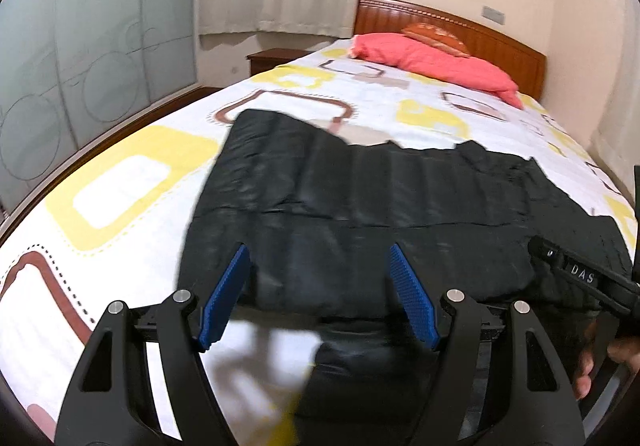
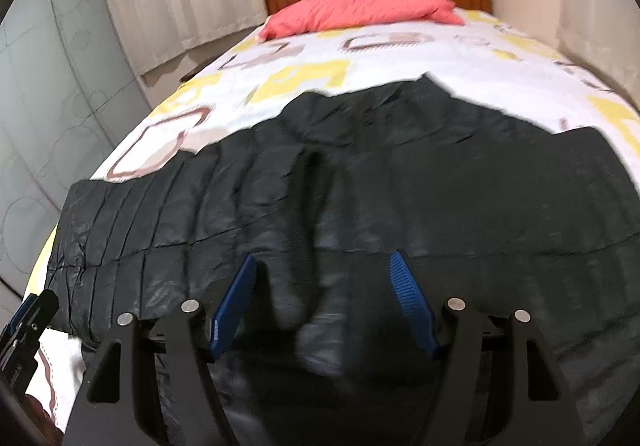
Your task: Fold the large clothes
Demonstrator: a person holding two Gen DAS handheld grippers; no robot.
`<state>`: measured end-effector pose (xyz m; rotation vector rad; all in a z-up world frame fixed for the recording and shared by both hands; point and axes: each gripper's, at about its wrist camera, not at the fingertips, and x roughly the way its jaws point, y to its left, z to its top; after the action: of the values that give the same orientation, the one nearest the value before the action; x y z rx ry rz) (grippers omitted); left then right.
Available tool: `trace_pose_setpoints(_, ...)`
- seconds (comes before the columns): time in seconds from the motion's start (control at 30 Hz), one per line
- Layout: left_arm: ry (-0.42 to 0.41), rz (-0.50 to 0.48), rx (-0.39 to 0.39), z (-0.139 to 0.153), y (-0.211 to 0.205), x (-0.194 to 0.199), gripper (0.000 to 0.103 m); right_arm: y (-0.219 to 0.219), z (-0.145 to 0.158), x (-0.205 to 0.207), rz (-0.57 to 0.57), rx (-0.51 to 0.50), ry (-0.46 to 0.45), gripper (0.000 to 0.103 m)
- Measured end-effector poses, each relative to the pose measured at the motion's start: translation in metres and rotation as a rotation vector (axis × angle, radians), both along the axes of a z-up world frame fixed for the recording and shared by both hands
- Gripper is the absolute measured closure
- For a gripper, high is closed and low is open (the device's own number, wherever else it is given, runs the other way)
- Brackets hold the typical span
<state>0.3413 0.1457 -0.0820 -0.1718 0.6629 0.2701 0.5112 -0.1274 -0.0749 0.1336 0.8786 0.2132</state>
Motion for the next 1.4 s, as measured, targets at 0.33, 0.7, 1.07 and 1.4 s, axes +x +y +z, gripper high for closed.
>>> trace_pose_setpoints(0.33, -0.058, 0.003, -0.049, 0.019, 0.018, -0.014, 0.031, -0.018, 0.027, -0.022, 0.001, -0.028, -0.103, 0.084)
trace_pose_setpoints(0.7, -0.055, -0.052, -0.054, 0.023, -0.008, -0.006, 0.031, -0.152, 0.035, -0.033, -0.207, -0.133, -0.116, 0.084)
trace_pose_setpoints(1.07, 0.023, -0.083, 0.008, -0.002, -0.035, 0.039, 0.031, -0.215, -0.01, -0.022, -0.276, -0.124, -0.003, 0.082)
trace_pose_setpoints(1.4, 0.061, -0.072, 0.006, -0.013, -0.036, 0.063, 0.031, -0.19, 0.022, -0.037, -0.298, -0.107, -0.097, 0.036)
